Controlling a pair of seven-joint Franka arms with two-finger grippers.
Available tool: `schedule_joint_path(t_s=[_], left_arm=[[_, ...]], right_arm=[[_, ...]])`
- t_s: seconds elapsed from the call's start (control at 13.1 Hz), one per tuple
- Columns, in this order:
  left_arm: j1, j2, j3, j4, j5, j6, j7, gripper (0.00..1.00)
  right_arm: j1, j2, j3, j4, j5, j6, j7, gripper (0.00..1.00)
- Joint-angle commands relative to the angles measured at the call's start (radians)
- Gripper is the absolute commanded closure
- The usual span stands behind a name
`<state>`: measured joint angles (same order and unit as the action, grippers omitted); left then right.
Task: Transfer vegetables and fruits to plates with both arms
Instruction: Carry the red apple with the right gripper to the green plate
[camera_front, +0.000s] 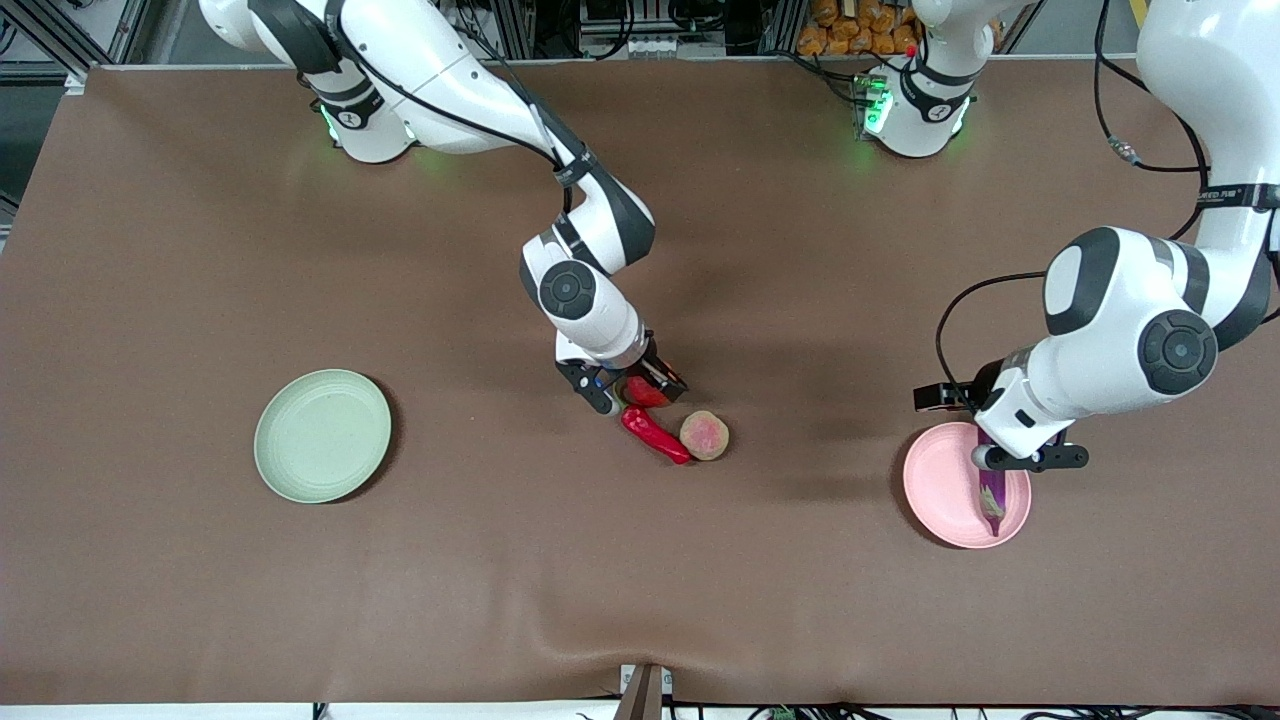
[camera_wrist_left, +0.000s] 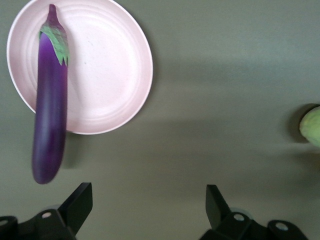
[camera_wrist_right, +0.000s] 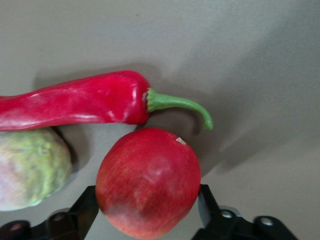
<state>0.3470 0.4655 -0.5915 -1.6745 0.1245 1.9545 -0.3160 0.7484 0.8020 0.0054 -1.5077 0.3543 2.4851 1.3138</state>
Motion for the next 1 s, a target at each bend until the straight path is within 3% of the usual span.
schedule_joint_path(t_s=[0.0, 0.15, 0.31, 0.46, 0.69, 0.92], left_arm=[[-0.002, -0.015, -0.039, 0.006, -0.011, -0.026, -0.11, 0.0], [-0.025, -0.005, -0.051, 0.018, -0.013, -0.026, -0.2, 0.0], [-0.063, 0.008, -0.05, 0.03, -0.013, -0.025, -0.274, 0.0], [-0.094, 0.036, -0.05, 0.061, -0.014, -0.025, -0.342, 0.0], [-0.16, 0.08, -0.048, 0.064, -0.002, -0.009, -0.454, 0.0], [-0.236, 0.14, -0.045, 0.102, -0.002, 0.084, -0.565, 0.0]], right_arm=[[-0.004, 0.022, -0.013, 0.049, -0.012, -0.017, 0.005, 1.0], [-0.043, -0.004, -0.013, 0.089, -0.006, -0.123, 0.005, 1.0], [-0.107, -0.012, -0.016, 0.203, -0.011, -0.358, -0.002, 1.0], [-0.223, -0.056, -0.016, 0.254, -0.003, -0.553, -0.147, 1.0], [-0.427, -0.144, -0.018, 0.232, -0.012, -0.794, -0.466, 1.0], [-0.621, -0.23, -0.019, 0.086, -0.055, -0.83, -0.795, 1.0]])
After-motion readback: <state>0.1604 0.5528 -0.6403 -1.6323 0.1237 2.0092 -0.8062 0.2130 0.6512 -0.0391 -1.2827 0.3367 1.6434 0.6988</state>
